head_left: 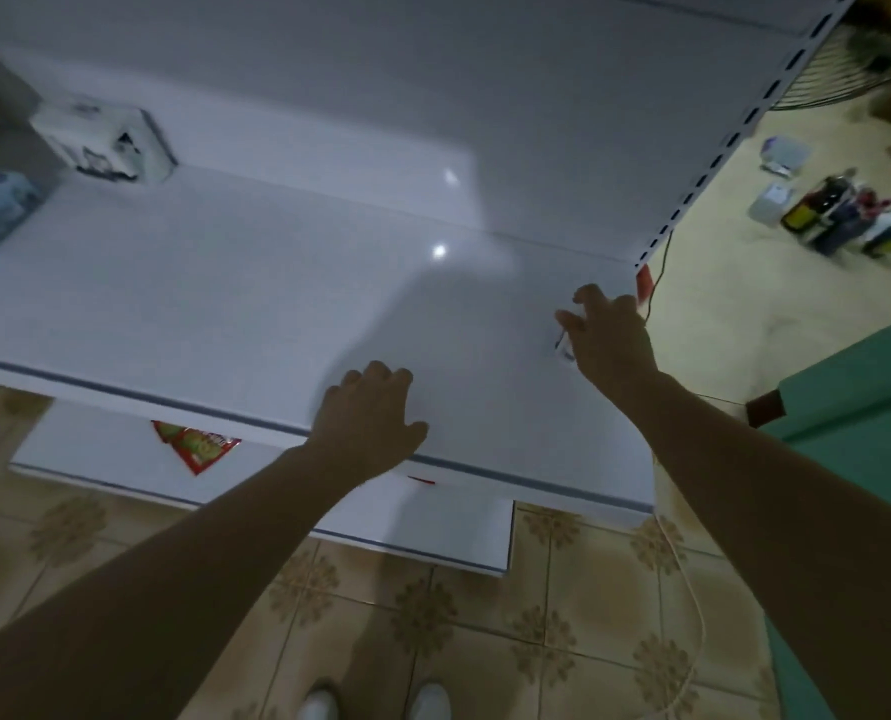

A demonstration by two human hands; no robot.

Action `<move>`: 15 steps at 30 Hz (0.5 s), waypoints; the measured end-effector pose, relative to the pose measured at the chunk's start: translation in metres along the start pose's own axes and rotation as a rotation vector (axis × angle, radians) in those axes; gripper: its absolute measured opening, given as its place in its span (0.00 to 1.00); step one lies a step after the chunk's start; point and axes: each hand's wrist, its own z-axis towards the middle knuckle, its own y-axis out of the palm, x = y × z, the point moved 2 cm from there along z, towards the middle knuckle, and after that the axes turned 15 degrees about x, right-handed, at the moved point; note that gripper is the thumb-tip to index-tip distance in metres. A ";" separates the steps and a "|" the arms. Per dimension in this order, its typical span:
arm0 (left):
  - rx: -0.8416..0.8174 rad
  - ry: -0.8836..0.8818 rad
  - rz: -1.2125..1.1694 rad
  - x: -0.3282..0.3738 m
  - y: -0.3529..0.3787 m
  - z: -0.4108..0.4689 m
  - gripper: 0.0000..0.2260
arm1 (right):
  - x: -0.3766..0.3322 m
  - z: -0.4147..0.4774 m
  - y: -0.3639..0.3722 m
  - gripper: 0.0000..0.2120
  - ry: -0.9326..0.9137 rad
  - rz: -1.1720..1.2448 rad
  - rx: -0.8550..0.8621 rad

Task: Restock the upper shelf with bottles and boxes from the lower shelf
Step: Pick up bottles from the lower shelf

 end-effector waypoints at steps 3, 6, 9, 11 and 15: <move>0.015 -0.009 0.005 -0.007 0.001 -0.005 0.23 | -0.002 -0.006 -0.002 0.18 -0.018 0.146 0.046; 0.018 -0.007 0.012 -0.011 -0.008 -0.009 0.23 | -0.008 -0.017 -0.017 0.29 0.114 0.463 0.015; 0.030 0.015 0.013 -0.011 -0.027 -0.012 0.23 | -0.020 -0.031 -0.039 0.22 0.164 0.558 -0.029; 0.043 0.040 0.014 -0.011 -0.043 -0.015 0.24 | -0.032 -0.041 -0.055 0.15 0.160 0.664 -0.069; 0.067 0.083 -0.018 -0.007 -0.083 -0.028 0.26 | -0.056 -0.069 -0.095 0.08 0.247 1.099 -0.259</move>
